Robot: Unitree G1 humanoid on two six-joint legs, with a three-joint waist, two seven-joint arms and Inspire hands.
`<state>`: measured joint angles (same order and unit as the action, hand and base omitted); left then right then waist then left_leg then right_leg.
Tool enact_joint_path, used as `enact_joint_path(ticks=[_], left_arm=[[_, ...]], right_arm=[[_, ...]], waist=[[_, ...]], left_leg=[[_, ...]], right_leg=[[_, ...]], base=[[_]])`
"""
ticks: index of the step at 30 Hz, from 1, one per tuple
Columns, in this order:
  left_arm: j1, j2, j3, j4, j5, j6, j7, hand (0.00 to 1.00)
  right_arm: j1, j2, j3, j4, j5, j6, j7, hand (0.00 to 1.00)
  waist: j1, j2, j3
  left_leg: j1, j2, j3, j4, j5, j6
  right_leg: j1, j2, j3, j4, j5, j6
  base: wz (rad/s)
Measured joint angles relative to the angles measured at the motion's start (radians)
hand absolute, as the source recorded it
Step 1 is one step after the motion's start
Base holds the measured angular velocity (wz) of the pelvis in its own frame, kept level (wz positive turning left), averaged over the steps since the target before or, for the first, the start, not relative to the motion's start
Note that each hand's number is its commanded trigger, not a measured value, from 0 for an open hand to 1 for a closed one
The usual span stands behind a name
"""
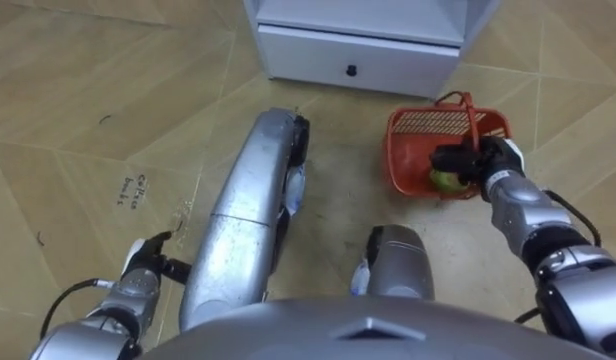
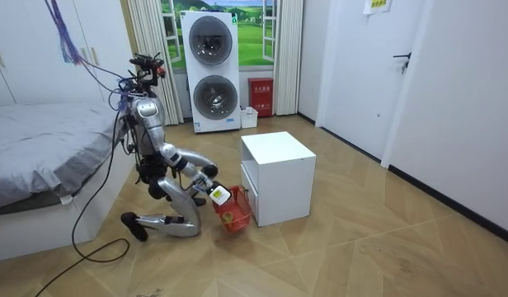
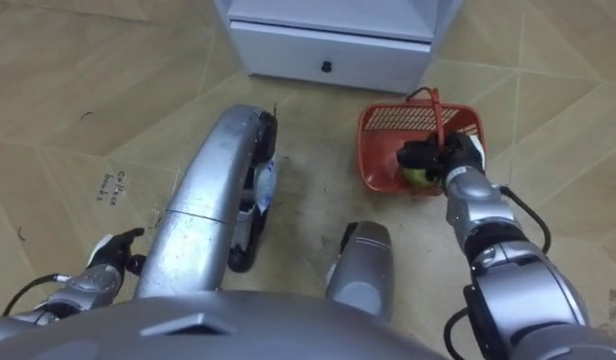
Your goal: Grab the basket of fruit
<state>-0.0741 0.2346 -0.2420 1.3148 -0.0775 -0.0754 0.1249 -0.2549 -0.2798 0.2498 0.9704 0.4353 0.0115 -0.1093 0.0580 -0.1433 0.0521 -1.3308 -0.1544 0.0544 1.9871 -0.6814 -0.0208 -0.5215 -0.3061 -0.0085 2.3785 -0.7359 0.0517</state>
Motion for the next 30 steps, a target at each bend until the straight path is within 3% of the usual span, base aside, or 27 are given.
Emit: enact_joint_path(ticks=[1, 3, 7, 9, 11, 12, 13, 14, 15, 16, 17, 18, 20, 21, 22, 24, 26, 29, 30], left_arm=[[-0.003, 0.001, 0.002, 0.0, 0.001, 0.0, 0.001, 0.0], [-0.023, 0.006, 0.011, 0.0, 0.0, 0.0, 0.0, 0.0], [-0.038, 0.006, 0.05, -0.012, -0.001, 0.004, -0.001, 0.0], [-0.027, 0.005, 0.088, -0.021, 0.0, 0.005, 0.002, 0.0], [-0.009, 0.006, 0.113, -0.031, 0.002, 0.005, 0.004, 0.0], [0.007, 0.007, 0.13, -0.036, 0.005, 0.005, 0.011, 0.0], [0.015, 0.007, 0.132, -0.035, 0.008, 0.005, 0.016, 0.0], [0.041, 0.011, 0.133, -0.03, 0.013, 0.004, 0.022, 0.0], [0.071, 0.021, 0.137, -0.04, 0.039, 0.007, 0.019, 0.0], [0.082, 0.021, 0.142, -0.082, 0.071, 0.018, 0.018, 0.0], [0.092, 0.023, 0.14, -0.113, 0.074, 0.023, 0.018, 0.0], [0.107, 0.026, 0.146, -0.139, 0.09, 0.032, 0.023, 0.0], [0.111, 0.011, 0.163, -0.156, 0.119, 0.031, 0.027, 0.0], [0.12, 0.008, 0.173, -0.143, 0.145, 0.039, 0.031, 0.0], [0.134, 0.004, 0.199, -0.132, 0.165, 0.051, 0.037, 0.0], [0.164, 0.007, 0.228, -0.13, 0.166, 0.056, 0.054, 0.0], [0.168, 0.012, 0.262, -0.124, 0.156, 0.059, 0.069, 0.0], [0.195, 0.003, 0.27, -0.131, 0.148, 0.069, 0.085, 0.0], [0.205, -0.004, 0.272, -0.137, 0.148, 0.089, 0.088, 0.0]], right_arm=[[-0.001, 0.0, 0.0, -0.011, 0.0, 0.0, -0.001, 1.0], [-0.005, -0.002, -0.002, -0.047, 0.0, 0.002, -0.002, 1.0], [-0.048, -0.001, -0.002, -0.054, -0.01, 0.009, -0.002, 1.0], [-0.086, 0.001, 0.002, -0.064, -0.006, 0.011, -0.002, 1.0], [-0.088, 0.002, 0.003, -0.103, -0.002, 0.011, -0.004, 1.0], [-0.088, 0.005, 0.003, -0.14, -0.008, 0.011, -0.006, 1.0], [-0.085, 0.009, 0.004, -0.154, -0.015, 0.013, -0.01, 1.0], [-0.078, 0.024, 0.012, -0.166, -0.033, 0.015, -0.013, 1.0], [-0.048, 0.038, 0.007, -0.184, -0.059, 0.032, -0.016, 1.0], [0.009, 0.013, -0.003, -0.226, -0.069, 0.05, -0.015, 1.0], [0.024, 0.001, -0.008, -0.242, -0.073, 0.058, -0.014, 1.0], [0.049, -0.005, -0.023, -0.27, -0.108, 0.089, -0.013, 1.0], [0.11, -0.005, -0.047, -0.375, -0.161, 0.124, -0.01, 1.0], [0.148, -0.002, -0.047, -0.441, -0.185, 0.134, 0.002, 1.0], [0.174, -0.002, -0.052, -0.493, -0.192, 0.133, 0.006, 1.0], [0.187, -0.008, -0.087, -0.593, -0.184, 0.127, 0.0, 1.0], [0.183, -0.007, -0.138, -0.67, -0.168, 0.09, -0.004, 1.0], [0.175, 0.002, -0.18, -0.721, -0.156, 0.062, -0.022, 1.0], [0.173, 0.008, -0.179, -0.741, -0.153, 0.051, -0.022, 1.0]], waist=[[0.0, 0.0, -0.0005], [-0.001, 0.0, -0.0008], [0.008, 0.014, -0.0021], [0.031, 0.036, -0.0027], [0.032, 0.046, -0.0077], [0.031, 0.044, -0.0081], [0.03, 0.044, -0.0082], [0.035, 0.04, -0.003], [0.048, 0.049, 0.0035], [0.025, 0.025, -0.0234], [0.015, 0.023, -0.0206], [0.018, 0.013, -0.0229], [0.033, 0.013, -0.0229], [0.037, 0.013, -0.0226], [0.039, 0.013, -0.021], [0.041, 0.021, -0.0191], [0.044, 0.029, -0.0164], [0.059, 0.04, -0.021], [0.061, 0.056, -0.0209]], left_leg=[[0.0, 0.0, -0.001, 0.004, 0.001, 0.003], [0.0, 0.003, -0.012, 0.007, 0.005, 0.022], [0.05, 0.026, -0.016, -0.094, 0.011, 0.045], [0.136, 0.053, -0.028, -0.233, 0.027, 0.073], [0.212, 0.062, -0.039, -0.364, 0.054, 0.071], [0.265, 0.063, -0.04, -0.454, 0.092, 0.078], [0.288, 0.066, -0.04, -0.488, 0.116, 0.084], [0.319, 0.094, -0.031, -0.491, 0.202, 0.123], [0.313, 0.084, 0.007, -0.516, 0.252, 0.13], [0.322, 0.032, 0.068, -0.757, 0.254, 0.137], [0.318, 0.023, 0.084, -0.782, 0.273, 0.164], [0.328, 0.028, 0.098, -0.801, 0.266, 0.182], [0.371, 0.043, 0.101, -0.867, 0.262, 0.186], [0.432, 0.054, 0.101, -0.915, 0.267, 0.179], [0.5, 0.057, 0.1, -0.961, 0.271, 0.17], [0.592, 0.065, 0.102, -1.013, 0.279, 0.157], [0.657, 0.079, 0.109, -1.064, 0.286, 0.144], [0.739, 0.09, 0.106, -1.124, 0.293, 0.142], [0.757, 0.093, 0.101, -1.137, 0.293, 0.142]], right_leg=[[0.003, 0.004, 0.001, -0.006, 0.0, 0.001], [0.007, 0.043, 0.012, -0.052, -0.012, 0.019], [-0.003, 0.091, 0.034, -0.218, -0.012, 0.019], [0.013, 0.098, 0.038, -0.425, -0.012, 0.019], [0.053, 0.101, 0.032, -0.617, -0.011, 0.021], [0.092, 0.103, 0.027, -0.762, -0.005, 0.028], [0.117, 0.104, 0.027, -0.835, -0.002, 0.034], [0.191, 0.116, 0.036, -0.983, 0.012, 0.042], [0.287, 0.12, 0.03, -1.123, 0.017, 0.044], [0.339, 0.101, 0.006, -1.22, 0.017, 0.044], [0.357, 0.094, -0.007, -1.245, 0.021, 0.046], [0.365, 0.093, -0.024, -1.288, 0.042, 0.061], [0.375, 0.093, -0.026, -1.372, 0.086, 0.072], [0.397, 0.089, -0.028, -1.446, 0.097, 0.074], [0.425, 0.085, -0.034, -1.512, 0.121, 0.06], [0.483, 0.081, -0.039, -1.576, 0.194, 0.054], [0.511, 0.081, -0.055, -1.591, 0.261, 0.044], [0.545, 0.082, -0.058, -1.595, 0.353, 0.036], [0.55, 0.09, -0.061, -1.592, 0.391, 0.032]], base=[[-0.09], [-0.05], [-0.2], [-0.76], [-0.66], [-0.45], [-0.67], [-0.7], [-0.21], [0.29], [0.65], [0.29], [-0.35], [-0.95], [-0.91], [-0.79], [-0.41], [-0.09], [0.0]])
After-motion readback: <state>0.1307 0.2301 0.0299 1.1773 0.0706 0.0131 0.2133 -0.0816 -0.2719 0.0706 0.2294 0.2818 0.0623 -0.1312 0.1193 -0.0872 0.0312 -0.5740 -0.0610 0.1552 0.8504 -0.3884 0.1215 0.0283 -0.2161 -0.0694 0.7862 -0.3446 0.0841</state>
